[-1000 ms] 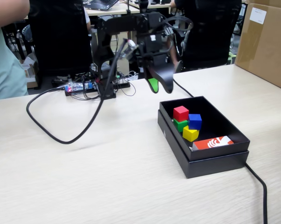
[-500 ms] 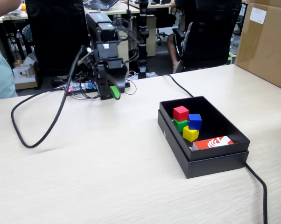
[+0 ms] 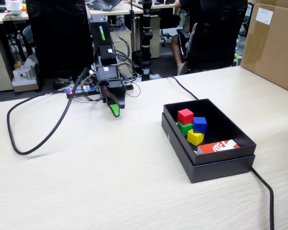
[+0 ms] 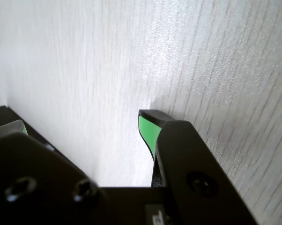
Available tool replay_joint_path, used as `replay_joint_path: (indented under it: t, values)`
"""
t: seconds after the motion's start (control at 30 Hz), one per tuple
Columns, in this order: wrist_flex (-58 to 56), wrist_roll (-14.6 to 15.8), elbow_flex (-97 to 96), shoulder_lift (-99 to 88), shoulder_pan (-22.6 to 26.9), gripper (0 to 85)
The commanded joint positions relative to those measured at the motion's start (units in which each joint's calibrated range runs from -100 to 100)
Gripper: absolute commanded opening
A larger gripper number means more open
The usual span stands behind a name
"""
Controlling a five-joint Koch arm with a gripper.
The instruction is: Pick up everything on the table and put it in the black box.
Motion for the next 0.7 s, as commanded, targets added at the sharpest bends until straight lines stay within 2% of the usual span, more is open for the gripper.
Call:
replay_joint_path:
  t: [0.0,0.2,0.67]
  values:
    - [9.16,-1.32,-1.48,-1.53,-0.10,47.5]
    - [17.63,-1.86,-12.09,-1.53,0.00,47.5]
    - [13.14,-2.59,-14.90,-1.53,0.24,48.1]
